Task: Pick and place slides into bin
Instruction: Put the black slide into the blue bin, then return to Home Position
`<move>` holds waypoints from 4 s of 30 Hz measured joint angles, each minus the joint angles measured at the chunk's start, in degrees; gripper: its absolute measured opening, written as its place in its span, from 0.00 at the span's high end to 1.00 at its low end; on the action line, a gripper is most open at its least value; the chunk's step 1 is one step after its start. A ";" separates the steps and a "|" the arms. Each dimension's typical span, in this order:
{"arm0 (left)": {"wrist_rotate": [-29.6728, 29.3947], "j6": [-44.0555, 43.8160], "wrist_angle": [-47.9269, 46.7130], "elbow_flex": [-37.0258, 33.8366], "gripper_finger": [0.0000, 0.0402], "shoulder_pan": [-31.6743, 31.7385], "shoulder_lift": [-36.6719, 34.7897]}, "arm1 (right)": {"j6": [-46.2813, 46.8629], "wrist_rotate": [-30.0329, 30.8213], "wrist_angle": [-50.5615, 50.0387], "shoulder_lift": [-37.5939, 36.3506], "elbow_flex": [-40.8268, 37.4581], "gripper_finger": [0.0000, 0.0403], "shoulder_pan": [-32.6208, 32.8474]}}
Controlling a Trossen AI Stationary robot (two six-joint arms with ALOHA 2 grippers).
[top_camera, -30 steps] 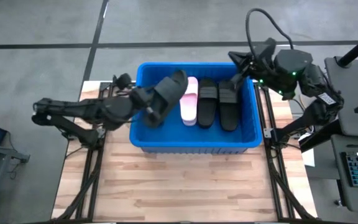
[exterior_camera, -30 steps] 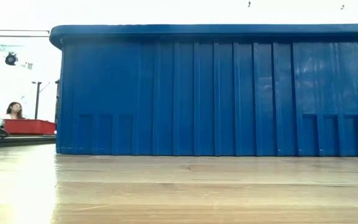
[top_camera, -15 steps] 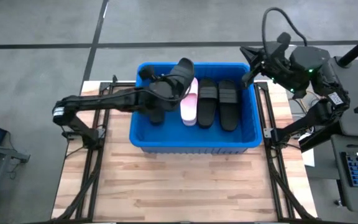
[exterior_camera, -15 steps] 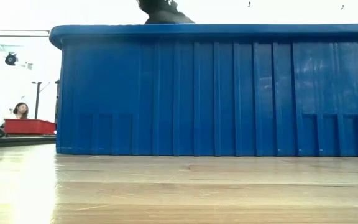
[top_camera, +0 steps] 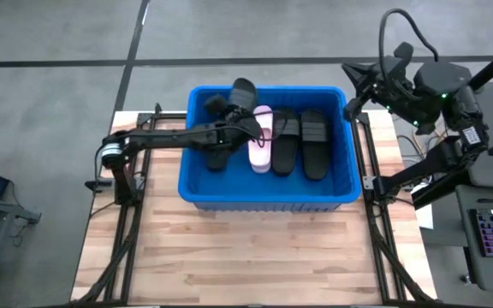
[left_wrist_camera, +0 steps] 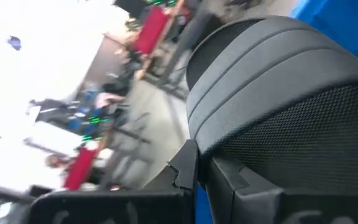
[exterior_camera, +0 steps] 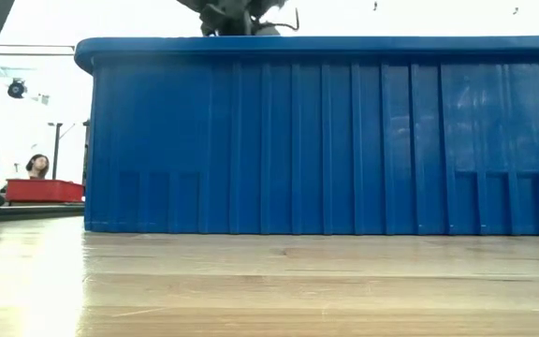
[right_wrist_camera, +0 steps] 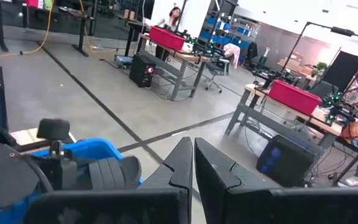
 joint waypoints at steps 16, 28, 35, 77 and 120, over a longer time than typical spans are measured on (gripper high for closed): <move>10.21 -29.10 -28.65 -0.06 1.00 1.30 1.44 | -0.70 0.00 -3.82 -0.81 0.00 0.98 -0.02; 8.55 -38.55 -37.88 -1.16 1.00 2.82 4.97 | -2.91 0.90 -3.77 -0.83 -0.02 0.98 -0.11; 7.54 -49.60 -42.82 -4.14 1.00 3.85 4.88 | -2.83 0.90 -3.75 -0.90 -0.02 0.98 -0.11; 19.04 -28.32 -33.46 -11.42 0.40 6.37 3.30 | -2.99 0.90 -3.70 -0.90 -0.02 0.98 -0.11; 96.57 -12.27 21.95 -5.79 0.42 7.65 -27.44 | 4.08 0.83 -3.30 -0.87 -0.01 0.98 -0.13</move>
